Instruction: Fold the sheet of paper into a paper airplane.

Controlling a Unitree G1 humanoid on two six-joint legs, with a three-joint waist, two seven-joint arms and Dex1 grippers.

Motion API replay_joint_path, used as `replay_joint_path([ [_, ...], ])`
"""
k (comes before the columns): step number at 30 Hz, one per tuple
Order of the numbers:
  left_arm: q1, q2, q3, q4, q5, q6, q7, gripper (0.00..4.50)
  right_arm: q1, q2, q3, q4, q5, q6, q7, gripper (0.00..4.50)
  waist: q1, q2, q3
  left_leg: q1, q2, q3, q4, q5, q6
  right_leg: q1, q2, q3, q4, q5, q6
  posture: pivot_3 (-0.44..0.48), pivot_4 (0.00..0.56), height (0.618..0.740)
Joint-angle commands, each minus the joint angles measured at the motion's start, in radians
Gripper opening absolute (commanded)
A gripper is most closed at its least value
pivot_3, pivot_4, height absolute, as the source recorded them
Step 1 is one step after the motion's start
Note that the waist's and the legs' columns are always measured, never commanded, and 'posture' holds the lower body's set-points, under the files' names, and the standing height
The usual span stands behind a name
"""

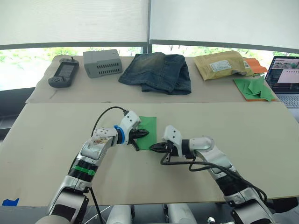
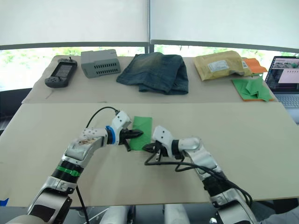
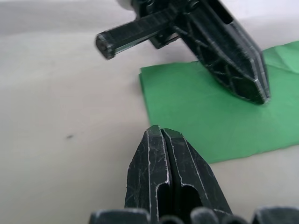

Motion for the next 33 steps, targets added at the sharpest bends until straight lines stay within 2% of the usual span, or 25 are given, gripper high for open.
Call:
replay_joint_path([
  [1, 0.007, 0.002, -0.003, 0.002, 0.009, 0.009, 0.001, 0.00, 0.027, -0.021, 0.012, 0.005, 0.011, 0.062, 0.007, 0.02, 0.000, 0.000, 0.000, 0.000, 0.000, 0.000, 0.000, 0.000, 0.000, 0.000, 0.000, 0.000, 0.000, 0.000, 0.000, 0.000, 0.150, 0.728],
  [8, 0.020, 0.010, 0.030, -0.036, -0.028, 0.036, -0.009, 0.00, 0.017, -0.040, -0.052, -0.108, 0.116, 0.145, 0.013, 0.02, 0.000, 0.000, 0.000, -0.001, 0.000, -0.001, 0.000, 0.000, 0.000, -0.001, 0.000, 0.000, 0.000, 0.000, 0.000, 0.000, 0.150, 0.728],
  [11, 0.020, 0.023, 0.092, -0.088, -0.083, 0.082, -0.014, 0.00, -0.014, -0.059, -0.109, -0.192, 0.187, 0.216, 0.006, 0.02, -0.002, 0.000, 0.001, -0.003, 0.001, -0.001, 0.000, 0.000, 0.000, -0.003, 0.000, 0.000, 0.000, 0.000, 0.000, 0.000, 0.150, 0.728],
  [15, 0.019, 0.043, 0.161, -0.145, -0.143, 0.144, -0.004, 0.00, -0.062, -0.088, -0.128, -0.215, 0.202, 0.257, -0.011, 0.02, -0.001, 0.000, 0.001, -0.005, 0.002, -0.001, 0.000, 0.000, 0.000, -0.005, 0.000, 0.000, 0.000, 0.000, 0.000, 0.000, 0.150, 0.728],
  [18, 0.020, 0.054, 0.186, -0.170, -0.165, 0.173, 0.008, 0.00, -0.093, -0.083, -0.132, -0.195, 0.195, 0.259, -0.037, 0.02, 0.000, 0.000, 0.001, -0.005, 0.002, -0.001, 0.000, 0.000, 0.000, -0.005, 0.000, 0.000, 0.000, 0.000, -0.001, 0.000, 0.150, 0.728],
  [25, 0.035, 0.093, 0.217, -0.184, -0.171, 0.195, 0.038, 0.00, -0.144, -0.012, -0.065, 0.020, 0.070, 0.124, -0.139, 0.02, -0.001, -0.001, 0.001, -0.005, 0.001, 0.001, 0.000, 0.000, 0.000, -0.005, -0.001, 0.000, -0.001, 0.002, -0.004, 0.000, 0.150, 0.728],
  [33, 0.049, 0.091, 0.172, -0.183, -0.155, 0.181, 0.039, 0.00, -0.184, -0.015, -0.084, 0.030, 0.060, 0.098, -0.150, 0.02, -0.001, -0.001, 0.001, -0.006, 0.001, -0.001, 0.000, 0.000, 0.000, -0.006, -0.002, 0.000, -0.001, 0.003, -0.004, 0.000, 0.150, 0.728],
])
